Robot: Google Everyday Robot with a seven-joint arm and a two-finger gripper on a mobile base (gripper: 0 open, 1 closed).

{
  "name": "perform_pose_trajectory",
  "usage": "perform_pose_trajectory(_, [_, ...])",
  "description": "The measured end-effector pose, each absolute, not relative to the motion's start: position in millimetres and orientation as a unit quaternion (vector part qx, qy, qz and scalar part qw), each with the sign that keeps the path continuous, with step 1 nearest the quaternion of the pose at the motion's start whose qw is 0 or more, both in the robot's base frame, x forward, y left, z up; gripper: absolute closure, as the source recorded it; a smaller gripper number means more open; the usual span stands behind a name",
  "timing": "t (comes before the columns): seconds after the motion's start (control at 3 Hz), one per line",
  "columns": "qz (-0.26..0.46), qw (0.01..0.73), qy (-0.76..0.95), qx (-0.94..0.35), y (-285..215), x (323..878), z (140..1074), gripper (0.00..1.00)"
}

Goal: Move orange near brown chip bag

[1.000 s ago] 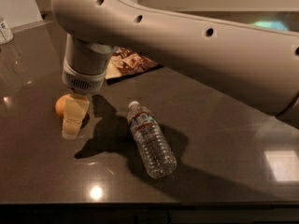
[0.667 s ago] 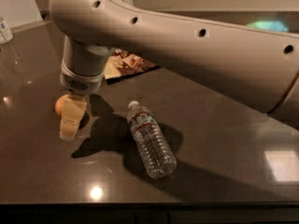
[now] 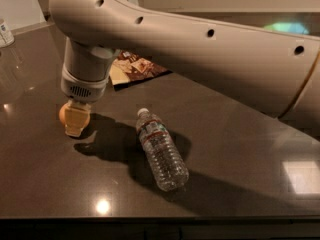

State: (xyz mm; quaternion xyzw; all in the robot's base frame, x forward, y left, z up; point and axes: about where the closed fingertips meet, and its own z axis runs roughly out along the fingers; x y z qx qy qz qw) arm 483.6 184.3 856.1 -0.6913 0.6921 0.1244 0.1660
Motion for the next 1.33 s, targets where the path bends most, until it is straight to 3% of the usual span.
perform_pose_trajectory(0.67, [0.136, 0.186, 0.711, -0.665, 155, 508, 886, 0.87])
perform_pose_trajectory(1.0, [0.135, 0.205, 0.73, -0.638, 120, 538, 904, 1.0])
perform_pose_trajectory(1.33, [0.134, 0.223, 0.751, -0.606, 74, 573, 919, 1.0])
